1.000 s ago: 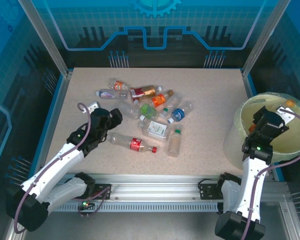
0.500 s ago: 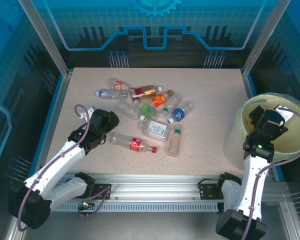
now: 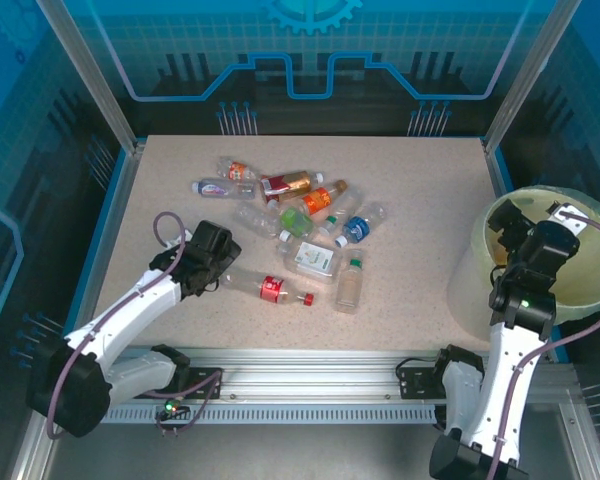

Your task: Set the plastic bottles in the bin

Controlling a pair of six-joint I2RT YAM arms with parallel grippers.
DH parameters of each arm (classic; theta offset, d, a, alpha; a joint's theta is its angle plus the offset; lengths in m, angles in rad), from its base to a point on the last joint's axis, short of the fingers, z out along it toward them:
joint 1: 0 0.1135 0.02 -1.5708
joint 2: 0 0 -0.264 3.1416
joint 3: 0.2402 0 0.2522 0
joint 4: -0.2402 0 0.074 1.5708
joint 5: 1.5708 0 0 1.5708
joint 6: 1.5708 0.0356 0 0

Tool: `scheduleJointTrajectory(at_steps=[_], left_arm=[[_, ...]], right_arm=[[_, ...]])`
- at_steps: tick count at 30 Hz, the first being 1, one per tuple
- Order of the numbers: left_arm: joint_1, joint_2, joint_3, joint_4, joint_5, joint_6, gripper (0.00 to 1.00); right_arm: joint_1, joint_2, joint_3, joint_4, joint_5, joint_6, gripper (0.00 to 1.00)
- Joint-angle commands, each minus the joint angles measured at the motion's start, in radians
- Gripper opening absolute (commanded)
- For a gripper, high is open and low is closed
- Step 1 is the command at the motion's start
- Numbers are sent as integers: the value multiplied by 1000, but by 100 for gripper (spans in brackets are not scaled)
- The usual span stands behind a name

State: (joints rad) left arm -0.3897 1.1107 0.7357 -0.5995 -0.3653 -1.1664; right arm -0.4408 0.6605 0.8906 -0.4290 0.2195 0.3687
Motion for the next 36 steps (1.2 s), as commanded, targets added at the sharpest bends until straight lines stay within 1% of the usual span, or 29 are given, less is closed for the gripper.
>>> scheduleJointTrajectory(at_steps=[1,7,12,16,18,20,25,28,32,36], left_arm=[[6,18,-3,-40,64,-83,99],[6,39,-49,14,164,-186,99],[6,77,-68,53,215,-240,99],[5,131,-81,121,268,-267,99],[5,160,-80,140,283,-278,99],[5,185,-79,166,292,-282,99],[3,237,-79,197,300,-280,99],[3,249,-91,246,296,-248,95],[2,265,-99,258,278,-224,90],[2,282,-123,308,273,-211,79]], right_arm=[[37,-26,50,-37,-99,17,100],[132,-25,90,-30,-259,-25,100],[247,-12,125,-18,-301,-61,100],[328,14,147,-5,-391,-92,100],[366,33,159,-8,-415,-105,100],[408,50,165,-11,-422,-122,100],[505,86,174,-27,-386,-163,100],[552,101,180,-31,-376,-182,100],[603,118,188,-24,-367,-195,100],[652,138,196,-20,-348,-207,100]])
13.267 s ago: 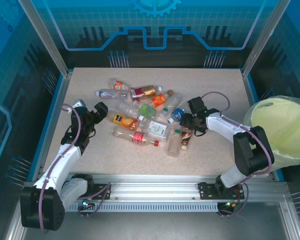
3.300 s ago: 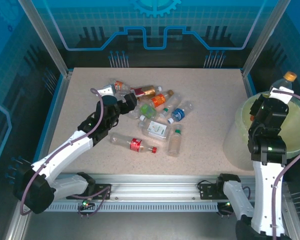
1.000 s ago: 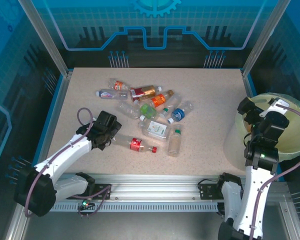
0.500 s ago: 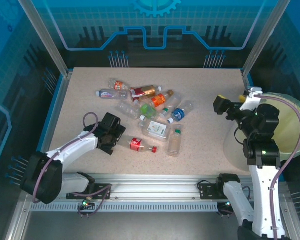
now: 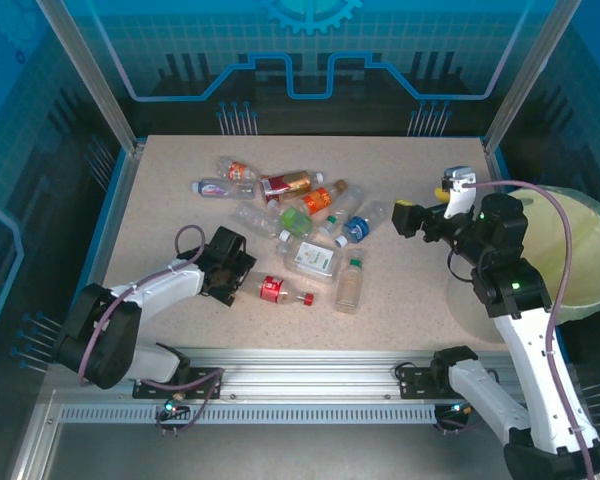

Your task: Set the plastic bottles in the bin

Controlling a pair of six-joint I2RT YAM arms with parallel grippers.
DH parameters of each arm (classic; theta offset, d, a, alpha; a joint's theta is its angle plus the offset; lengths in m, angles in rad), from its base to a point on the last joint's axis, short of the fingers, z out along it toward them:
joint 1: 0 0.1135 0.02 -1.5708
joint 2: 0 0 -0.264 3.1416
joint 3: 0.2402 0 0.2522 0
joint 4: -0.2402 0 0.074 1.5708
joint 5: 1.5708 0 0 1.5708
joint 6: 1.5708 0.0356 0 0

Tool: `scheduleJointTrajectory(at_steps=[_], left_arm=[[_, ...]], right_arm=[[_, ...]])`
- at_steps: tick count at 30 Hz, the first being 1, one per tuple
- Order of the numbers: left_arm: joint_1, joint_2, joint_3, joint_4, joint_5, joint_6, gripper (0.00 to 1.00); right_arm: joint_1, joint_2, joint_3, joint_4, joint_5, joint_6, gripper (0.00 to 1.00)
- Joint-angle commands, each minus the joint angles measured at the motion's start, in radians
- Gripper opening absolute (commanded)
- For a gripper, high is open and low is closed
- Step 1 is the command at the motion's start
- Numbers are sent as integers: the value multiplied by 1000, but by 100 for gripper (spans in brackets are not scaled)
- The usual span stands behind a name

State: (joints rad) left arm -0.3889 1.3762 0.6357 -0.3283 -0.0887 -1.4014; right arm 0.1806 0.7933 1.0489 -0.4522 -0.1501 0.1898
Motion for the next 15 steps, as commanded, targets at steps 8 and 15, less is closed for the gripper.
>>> scheduleJointTrajectory(at_steps=[8,15], left_arm=[[1,22,-6,54,-45,122,57],[1,-77,-1,157,-89,305,47]], right_arm=[[121,54,53,4,38,-43,100],[173,88,72,6,51,-53,100]])
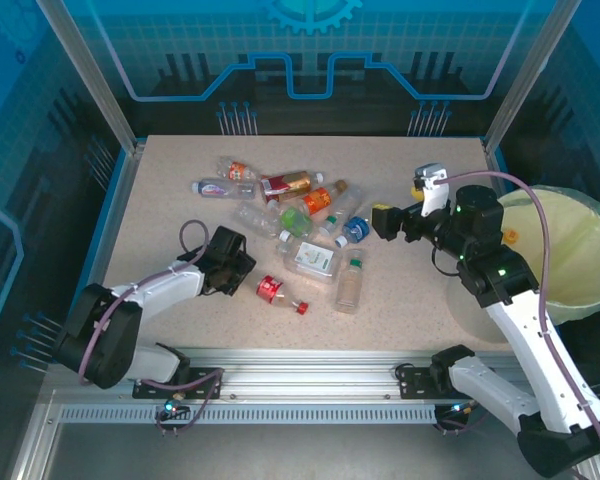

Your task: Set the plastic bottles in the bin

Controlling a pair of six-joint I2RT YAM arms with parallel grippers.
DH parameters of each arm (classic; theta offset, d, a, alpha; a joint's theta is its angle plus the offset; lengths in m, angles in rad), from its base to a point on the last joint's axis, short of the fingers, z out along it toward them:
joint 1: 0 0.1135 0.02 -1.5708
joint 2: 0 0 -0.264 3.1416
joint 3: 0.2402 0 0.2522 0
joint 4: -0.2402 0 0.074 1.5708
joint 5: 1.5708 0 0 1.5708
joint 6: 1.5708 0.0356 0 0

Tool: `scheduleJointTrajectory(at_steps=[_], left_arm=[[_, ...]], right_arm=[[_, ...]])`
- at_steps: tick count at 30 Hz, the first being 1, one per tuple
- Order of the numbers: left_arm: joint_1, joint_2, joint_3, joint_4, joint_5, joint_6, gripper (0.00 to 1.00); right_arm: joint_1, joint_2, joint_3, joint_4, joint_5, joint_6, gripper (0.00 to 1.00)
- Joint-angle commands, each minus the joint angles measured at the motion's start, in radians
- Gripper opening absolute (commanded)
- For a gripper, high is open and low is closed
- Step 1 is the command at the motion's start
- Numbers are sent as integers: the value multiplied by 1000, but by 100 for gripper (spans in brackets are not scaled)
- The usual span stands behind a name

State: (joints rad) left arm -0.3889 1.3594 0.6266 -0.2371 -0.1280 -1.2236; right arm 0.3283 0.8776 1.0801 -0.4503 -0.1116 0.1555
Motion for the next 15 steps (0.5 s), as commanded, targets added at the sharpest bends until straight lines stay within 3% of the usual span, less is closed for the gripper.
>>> scheduleJointTrajectory(at_steps=[1,9,15], left_arm=[[1,-80,9,84,-53,157,47],[-4,-236,69,227,-29,464,44],[-11,-255,170,333,133,636,43]], right_arm=[[31,6,41,5,12,-19,100],[66,30,56,0,-19,-32,100],[93,83,85,-20,-83,-40,100]])
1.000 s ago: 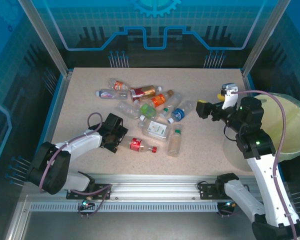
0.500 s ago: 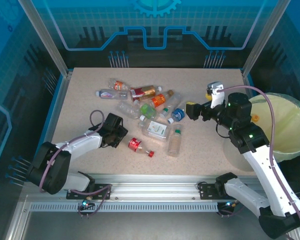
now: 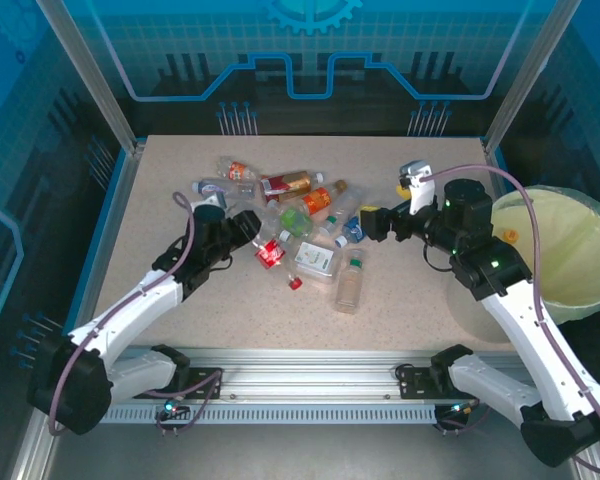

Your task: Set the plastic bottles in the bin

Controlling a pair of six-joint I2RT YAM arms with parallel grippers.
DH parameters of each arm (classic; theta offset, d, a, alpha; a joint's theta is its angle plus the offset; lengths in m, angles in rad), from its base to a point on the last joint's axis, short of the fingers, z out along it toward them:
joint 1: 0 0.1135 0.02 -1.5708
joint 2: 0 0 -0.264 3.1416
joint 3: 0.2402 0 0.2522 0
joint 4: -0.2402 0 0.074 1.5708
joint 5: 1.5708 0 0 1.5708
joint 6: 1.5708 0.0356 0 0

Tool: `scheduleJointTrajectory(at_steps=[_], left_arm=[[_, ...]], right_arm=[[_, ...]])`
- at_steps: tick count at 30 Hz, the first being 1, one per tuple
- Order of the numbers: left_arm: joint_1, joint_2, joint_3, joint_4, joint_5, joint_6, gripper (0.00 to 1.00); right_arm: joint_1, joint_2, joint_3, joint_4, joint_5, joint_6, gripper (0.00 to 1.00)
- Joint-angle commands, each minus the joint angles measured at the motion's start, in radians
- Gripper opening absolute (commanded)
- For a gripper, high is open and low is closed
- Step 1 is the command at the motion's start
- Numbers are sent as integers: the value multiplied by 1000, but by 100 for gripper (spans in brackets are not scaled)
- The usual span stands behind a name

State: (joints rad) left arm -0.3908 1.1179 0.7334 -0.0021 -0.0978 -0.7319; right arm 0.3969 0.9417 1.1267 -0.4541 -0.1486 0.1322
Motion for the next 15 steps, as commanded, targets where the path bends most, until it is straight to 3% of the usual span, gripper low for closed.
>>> scheduleJointTrajectory(at_steps=[1,9,15], left_arm=[[-11,-8,80,121,143,164,42],[-72,96,219,294,405,225,42],[-125,165,277,419,467,219,41]], right_arm=[[32,31,45,-20,-54,-20,100],[61,101,90,-55,-200,-32,100],[75,160,69,44,-296,48,100]])
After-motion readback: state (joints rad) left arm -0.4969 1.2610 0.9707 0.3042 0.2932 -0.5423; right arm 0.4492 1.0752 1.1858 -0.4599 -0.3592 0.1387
